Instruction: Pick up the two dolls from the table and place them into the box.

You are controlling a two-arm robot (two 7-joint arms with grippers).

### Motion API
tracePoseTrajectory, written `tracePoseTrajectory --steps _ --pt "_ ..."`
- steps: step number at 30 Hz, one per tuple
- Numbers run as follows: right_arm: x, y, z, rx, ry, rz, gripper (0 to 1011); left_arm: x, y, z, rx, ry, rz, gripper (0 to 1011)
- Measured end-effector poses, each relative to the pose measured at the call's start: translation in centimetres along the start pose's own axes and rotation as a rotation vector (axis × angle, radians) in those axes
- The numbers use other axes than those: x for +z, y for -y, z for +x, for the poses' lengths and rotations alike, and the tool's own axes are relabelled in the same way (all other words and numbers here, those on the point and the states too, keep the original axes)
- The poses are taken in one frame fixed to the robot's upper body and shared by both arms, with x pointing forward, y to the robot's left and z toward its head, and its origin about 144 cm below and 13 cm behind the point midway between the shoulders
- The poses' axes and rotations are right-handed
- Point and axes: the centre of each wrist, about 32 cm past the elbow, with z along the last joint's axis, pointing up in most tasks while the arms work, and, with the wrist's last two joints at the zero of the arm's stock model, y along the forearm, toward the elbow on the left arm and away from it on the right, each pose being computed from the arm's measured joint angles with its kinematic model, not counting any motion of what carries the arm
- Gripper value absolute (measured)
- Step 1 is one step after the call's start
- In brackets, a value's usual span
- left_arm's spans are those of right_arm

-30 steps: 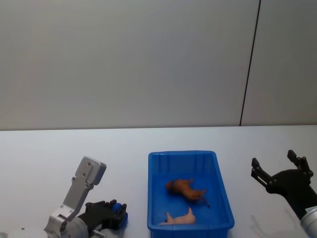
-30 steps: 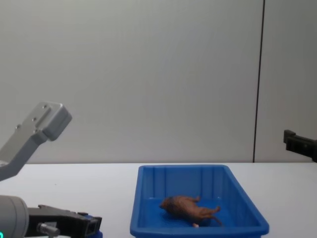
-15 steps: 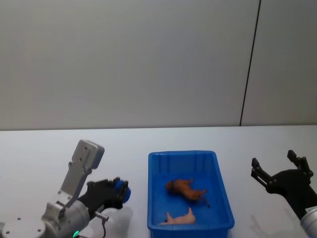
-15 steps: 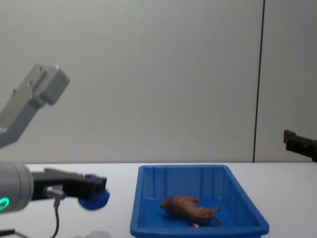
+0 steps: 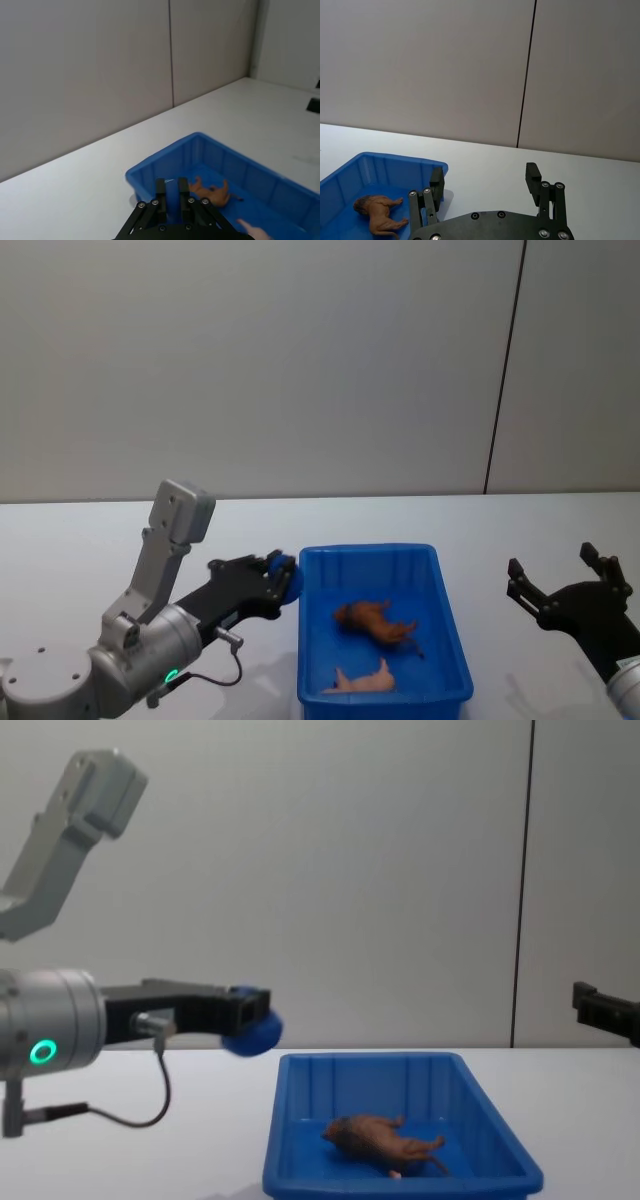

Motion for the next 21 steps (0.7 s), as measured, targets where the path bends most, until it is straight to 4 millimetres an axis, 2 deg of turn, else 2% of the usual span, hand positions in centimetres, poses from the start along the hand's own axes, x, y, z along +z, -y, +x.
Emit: tracePoseTrajectory --steps 8,10,13,14,21 --pt "0.0 0.0 0.0 0.0 0.0 0.0 1001 0.6 1.1 -0.2 -0.107 -0.037 -0.069 138" --pt "0.0 0.0 0.0 0.0 0.0 0.0 1001 0.7 1.6 -0.4 -0.152 -0.053 -0.09 217" --pt "0.0 0.0 0.0 0.0 0.0 0.0 1001 0.7 2.0 -0.6 -0.181 -0.064 -0.104 272" --pt "0.0 0.0 0.0 0.0 0.0 0.0 1001 0.8 2.2 -0.7 -0.196 -0.069 -0.111 329" --pt "0.0 0.0 0.0 0.0 0.0 0.0 1001 0.9 3.0 -1.0 -0.25 -0.087 -0.138 550"
